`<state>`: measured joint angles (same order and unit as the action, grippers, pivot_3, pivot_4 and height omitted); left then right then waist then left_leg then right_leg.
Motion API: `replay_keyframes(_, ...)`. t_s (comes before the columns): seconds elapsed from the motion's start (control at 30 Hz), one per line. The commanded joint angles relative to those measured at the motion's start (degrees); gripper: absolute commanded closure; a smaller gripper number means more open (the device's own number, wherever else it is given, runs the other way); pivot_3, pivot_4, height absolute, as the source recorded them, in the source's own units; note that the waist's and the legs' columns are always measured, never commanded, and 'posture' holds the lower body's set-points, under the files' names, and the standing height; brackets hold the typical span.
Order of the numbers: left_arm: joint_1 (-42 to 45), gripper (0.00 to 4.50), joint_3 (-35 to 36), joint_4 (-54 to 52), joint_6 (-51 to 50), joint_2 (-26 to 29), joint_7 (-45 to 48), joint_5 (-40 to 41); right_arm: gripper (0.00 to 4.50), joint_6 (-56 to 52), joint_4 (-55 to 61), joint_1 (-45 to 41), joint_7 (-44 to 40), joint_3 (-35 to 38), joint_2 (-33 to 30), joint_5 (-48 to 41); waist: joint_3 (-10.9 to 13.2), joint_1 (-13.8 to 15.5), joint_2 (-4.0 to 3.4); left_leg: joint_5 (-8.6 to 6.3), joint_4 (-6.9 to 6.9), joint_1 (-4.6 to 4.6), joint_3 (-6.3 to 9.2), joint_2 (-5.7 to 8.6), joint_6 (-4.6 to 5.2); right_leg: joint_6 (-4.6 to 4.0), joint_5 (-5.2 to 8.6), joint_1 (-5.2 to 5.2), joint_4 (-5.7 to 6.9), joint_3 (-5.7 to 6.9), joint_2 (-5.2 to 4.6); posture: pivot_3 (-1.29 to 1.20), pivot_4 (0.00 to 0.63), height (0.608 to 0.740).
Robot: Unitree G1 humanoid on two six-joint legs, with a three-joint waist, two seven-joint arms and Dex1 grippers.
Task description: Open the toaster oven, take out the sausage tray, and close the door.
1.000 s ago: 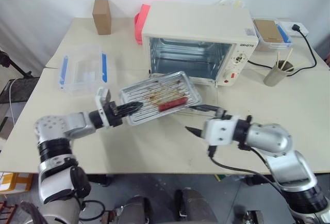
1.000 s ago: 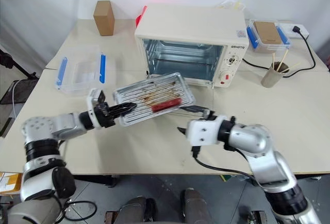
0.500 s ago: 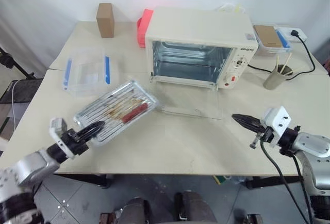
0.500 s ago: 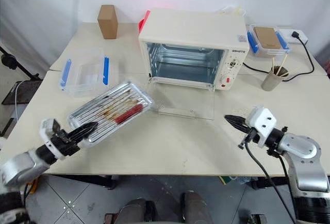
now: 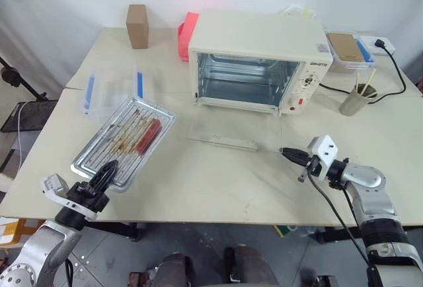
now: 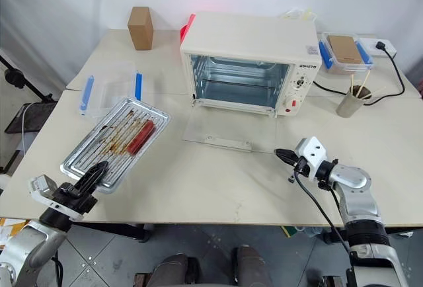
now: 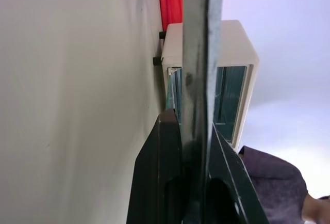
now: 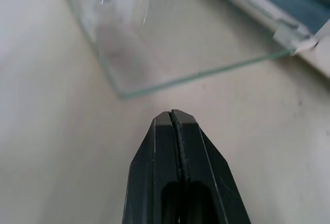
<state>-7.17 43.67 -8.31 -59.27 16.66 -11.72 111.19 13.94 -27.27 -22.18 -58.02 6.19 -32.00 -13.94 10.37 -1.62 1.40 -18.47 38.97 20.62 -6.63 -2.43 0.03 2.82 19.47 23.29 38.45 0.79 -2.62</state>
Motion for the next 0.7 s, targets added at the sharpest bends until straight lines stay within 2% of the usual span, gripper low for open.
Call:
replay_keyframes(0.03, -0.7, 4.5, -0.2, -2.0, -0.3, 0.6, 0.8, 1.8, 4.47, 0.7, 3.2, -1.5, -2.0, 5.0, 0.3, -7.5, 0.0, 0.0, 0.0, 0.0, 0.0, 0.0, 0.01, 0.0, 0.01, 0.0, 0.0, -0.01, -0.02, 0.0, 0.0, 0.0, 0.15, 0.74)
replay_keyframes(0.27, -0.4, 4.5, -3.2, -1.0, -3.1, 3.4, 3.2, 1.8, 4.47, -18.6, 19.3, -2.4, 4.4, 14.4, 0.3, -27.0, 0.0, 0.0, -0.04, -0.02, -0.04, 0.03, 0.05, -0.04, 0.01, 0.0, 0.0, 0.0, -0.03, 0.01, 0.0, 0.0, 0.15, 0.74)
replay_keyframes(0.43, 0.7, 4.5, -7.6, 1.3, -6.0, 7.3, 5.3, 1.8, 4.47, -27.0, 25.1, -0.4, 3.3, 16.0, -2.8, -31.3, 0.0, 0.1, -0.03, -0.05, -0.15, 0.02, 0.08, -0.05, 0.03, 0.0, 0.0, -0.03, -0.21, 0.05, -0.01, 0.0, 0.15, 0.74)
replay_keyframes(0.53, 2.9, 4.5, -12.6, 3.7, -8.6, 11.5, 7.0, 1.8, 3.98, -28.6, 28.9, 4.8, -0.7, 15.5, -6.7, -29.9, 0.0, 0.5, -0.04, -0.05, -0.33, 0.03, 0.12, -0.03, 0.03, 0.0, 0.0, -0.03, -0.35, 0.09, -0.03, 0.0, 0.15, 0.74)
replay_keyframes(0.7, 10.3, 4.5, -21.2, 10.0, -10.6, 15.8, 8.4, 1.8, 2.39, -21.2, 35.2, 18.1, -10.1, 14.6, -10.8, -23.7, 0.0, 0.9, -0.05, 0.0, -0.74, 0.01, 0.1, 0.07, 0.02, 0.01, -0.01, -0.03, -0.6, 0.09, -0.08, 0.0, 0.15, 0.74)
